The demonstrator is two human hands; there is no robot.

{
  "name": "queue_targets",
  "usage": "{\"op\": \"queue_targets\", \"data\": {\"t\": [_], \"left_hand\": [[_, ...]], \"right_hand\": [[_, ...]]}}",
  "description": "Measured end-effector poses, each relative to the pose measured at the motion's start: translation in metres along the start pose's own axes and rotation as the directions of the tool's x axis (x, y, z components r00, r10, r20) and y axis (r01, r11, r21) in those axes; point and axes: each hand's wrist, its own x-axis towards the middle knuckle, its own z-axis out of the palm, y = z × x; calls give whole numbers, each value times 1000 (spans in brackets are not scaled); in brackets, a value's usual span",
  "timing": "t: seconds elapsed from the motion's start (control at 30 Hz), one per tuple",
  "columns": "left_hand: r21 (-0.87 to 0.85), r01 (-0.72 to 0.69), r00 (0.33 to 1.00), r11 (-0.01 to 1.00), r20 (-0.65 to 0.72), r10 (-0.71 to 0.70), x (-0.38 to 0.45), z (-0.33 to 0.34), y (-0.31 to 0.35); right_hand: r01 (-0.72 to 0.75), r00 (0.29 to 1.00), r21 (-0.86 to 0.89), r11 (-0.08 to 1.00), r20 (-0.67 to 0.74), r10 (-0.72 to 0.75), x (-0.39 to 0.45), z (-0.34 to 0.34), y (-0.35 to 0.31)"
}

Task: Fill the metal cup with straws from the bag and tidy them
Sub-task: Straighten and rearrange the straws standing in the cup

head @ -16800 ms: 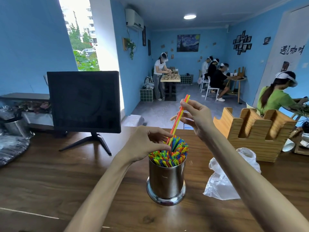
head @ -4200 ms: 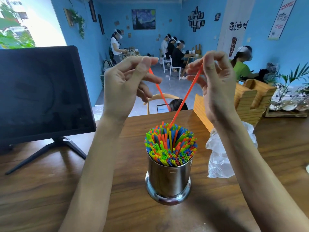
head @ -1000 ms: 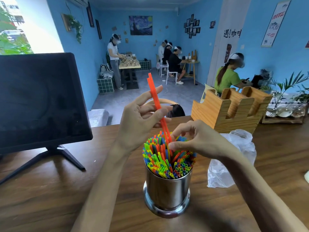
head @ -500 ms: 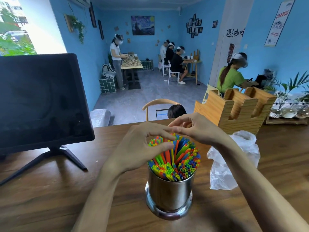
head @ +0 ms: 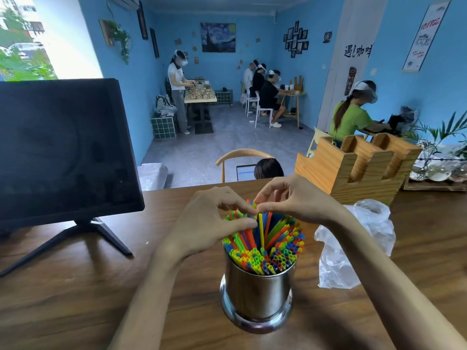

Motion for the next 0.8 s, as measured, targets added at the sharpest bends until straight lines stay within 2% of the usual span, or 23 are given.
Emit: {"op": "queue_targets", "data": {"t": [0.23, 0.43, 0.63, 0.8], "left_hand": [[-80, 17, 999, 997, -28, -19, -1, 0, -7], [-131, 25, 996, 991, -79, -35, -1, -1, -14], [-147, 39, 992, 988, -115, -56, 0, 1, -17], [-88, 86, 981, 992, -167, -100, 1, 4, -23]], "right_hand": [[-32, 998, -36, 999, -48, 30, 2, 1, -5], [-76, 996, -17, 997, 37, 77, -3, -6, -2], [-72, 995, -12, 997, -76, 71, -2, 5, -6], [-75, 993, -119, 990, -103, 63, -2, 7, -10]]}}
